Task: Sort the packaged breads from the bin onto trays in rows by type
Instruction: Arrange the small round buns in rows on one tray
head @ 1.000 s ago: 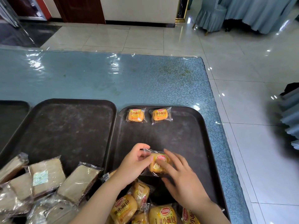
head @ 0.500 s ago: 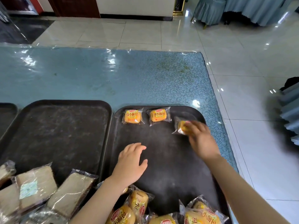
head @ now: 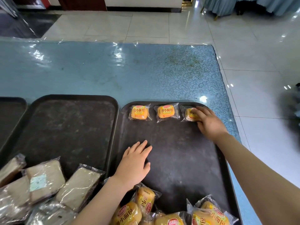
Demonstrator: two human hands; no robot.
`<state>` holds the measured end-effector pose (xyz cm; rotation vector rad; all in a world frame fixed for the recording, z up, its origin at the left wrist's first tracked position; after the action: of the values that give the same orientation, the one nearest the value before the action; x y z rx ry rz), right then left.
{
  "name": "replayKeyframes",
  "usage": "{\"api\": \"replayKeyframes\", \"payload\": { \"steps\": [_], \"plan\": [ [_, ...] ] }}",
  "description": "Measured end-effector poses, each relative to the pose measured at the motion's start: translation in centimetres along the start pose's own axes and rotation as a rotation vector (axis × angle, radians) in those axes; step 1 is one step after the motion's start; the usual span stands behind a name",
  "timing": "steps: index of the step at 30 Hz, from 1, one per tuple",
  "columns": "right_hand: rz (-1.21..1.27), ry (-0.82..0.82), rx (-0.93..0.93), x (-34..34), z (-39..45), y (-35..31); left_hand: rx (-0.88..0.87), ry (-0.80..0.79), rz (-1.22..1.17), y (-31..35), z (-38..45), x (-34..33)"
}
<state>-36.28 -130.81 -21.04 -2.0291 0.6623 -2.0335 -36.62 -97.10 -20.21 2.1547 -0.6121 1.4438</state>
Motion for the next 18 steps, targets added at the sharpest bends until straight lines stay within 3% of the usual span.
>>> {"api": "replayKeyframes", "payload": {
  "steps": [10, 18],
  "plan": [
    [0.144, 0.097, 0.069, 1.1, -6.9, -3.5, -0.137, 0.08, -0.129, 1.4, -3.6, 2.3],
    [0.365, -0.03, -0.046, 0.4, -20.5, -7.2, -0.148, 0.161, -0.28, 3.3, -8.5, 2.8]
  ]
}}
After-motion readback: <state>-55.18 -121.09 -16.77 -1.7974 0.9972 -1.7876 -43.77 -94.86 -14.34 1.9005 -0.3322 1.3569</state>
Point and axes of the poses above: each hand's wrist, its own z-axis towards the middle knuckle, its own x-axis out of the back of the hand, y = z × x, the point moved 1 cm from there along z, towards the middle knuckle, and after that the axes turned 9 degrees about z, right-handed, at the moved point
